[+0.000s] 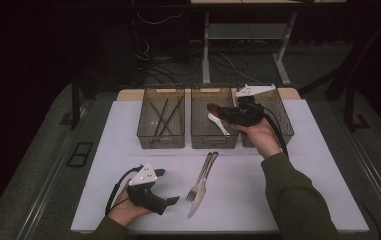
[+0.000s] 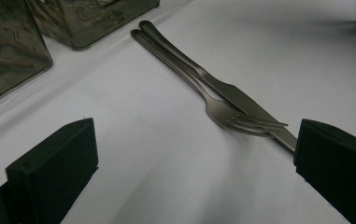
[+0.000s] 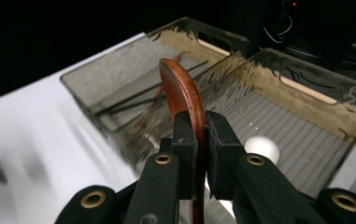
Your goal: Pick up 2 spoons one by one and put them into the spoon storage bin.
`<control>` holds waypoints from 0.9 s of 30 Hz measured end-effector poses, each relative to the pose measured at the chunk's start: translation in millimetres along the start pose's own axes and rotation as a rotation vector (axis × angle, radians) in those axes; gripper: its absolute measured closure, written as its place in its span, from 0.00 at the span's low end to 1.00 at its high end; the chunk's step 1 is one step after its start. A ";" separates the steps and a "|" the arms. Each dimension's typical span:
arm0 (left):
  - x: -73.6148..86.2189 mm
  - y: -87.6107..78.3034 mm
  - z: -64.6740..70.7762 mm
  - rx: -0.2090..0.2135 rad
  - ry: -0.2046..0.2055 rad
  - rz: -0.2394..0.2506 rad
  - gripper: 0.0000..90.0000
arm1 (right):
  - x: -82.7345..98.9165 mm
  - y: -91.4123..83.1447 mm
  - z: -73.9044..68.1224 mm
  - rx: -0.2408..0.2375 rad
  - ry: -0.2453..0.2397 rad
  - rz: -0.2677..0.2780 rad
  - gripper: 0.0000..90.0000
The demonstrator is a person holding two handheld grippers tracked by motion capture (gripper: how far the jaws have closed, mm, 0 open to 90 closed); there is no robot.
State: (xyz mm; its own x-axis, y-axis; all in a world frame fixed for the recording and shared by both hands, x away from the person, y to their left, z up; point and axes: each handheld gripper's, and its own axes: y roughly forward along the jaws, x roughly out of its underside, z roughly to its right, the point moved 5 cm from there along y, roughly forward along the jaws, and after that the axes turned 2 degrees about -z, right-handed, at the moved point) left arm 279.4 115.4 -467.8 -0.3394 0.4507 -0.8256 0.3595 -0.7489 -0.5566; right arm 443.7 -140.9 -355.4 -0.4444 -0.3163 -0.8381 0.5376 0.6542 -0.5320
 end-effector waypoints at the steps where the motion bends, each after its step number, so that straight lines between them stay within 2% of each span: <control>1: 0.0 0.1 0.1 0.000 0.003 -0.001 0.00 | -3.1 3.0 1.5 0.003 0.003 0.004 0.92; 9: -0.7 0.7 0.5 0.006 0.007 0.003 0.00 | -23.1 30.1 15.6 0.019 0.040 0.024 0.92; 11: -0.9 1.0 1.1 0.009 0.007 0.003 0.00 | -24.8 37.6 18.9 0.018 0.062 0.019 0.92; 19: -1.3 1.2 1.5 0.014 0.011 0.004 0.00 | -23.8 67.1 26.2 0.036 0.097 -0.022 0.92; 25: -1.6 1.0 1.9 0.016 0.013 0.007 0.00 | -20.8 78.3 29.7 0.037 0.108 -0.026 0.92; 27: -1.6 0.8 2.6 0.018 0.010 0.002 0.00 | -17.6 82.1 29.4 0.041 0.116 -0.046 0.91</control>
State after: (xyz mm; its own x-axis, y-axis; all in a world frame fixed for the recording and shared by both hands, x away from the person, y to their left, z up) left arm 278.0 112.8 -466.6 -0.3296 0.4538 -0.8279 0.3444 -0.7587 -0.5529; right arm 516.7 -101.9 -387.9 -0.5480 -0.2620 -0.7944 0.5424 0.6116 -0.5759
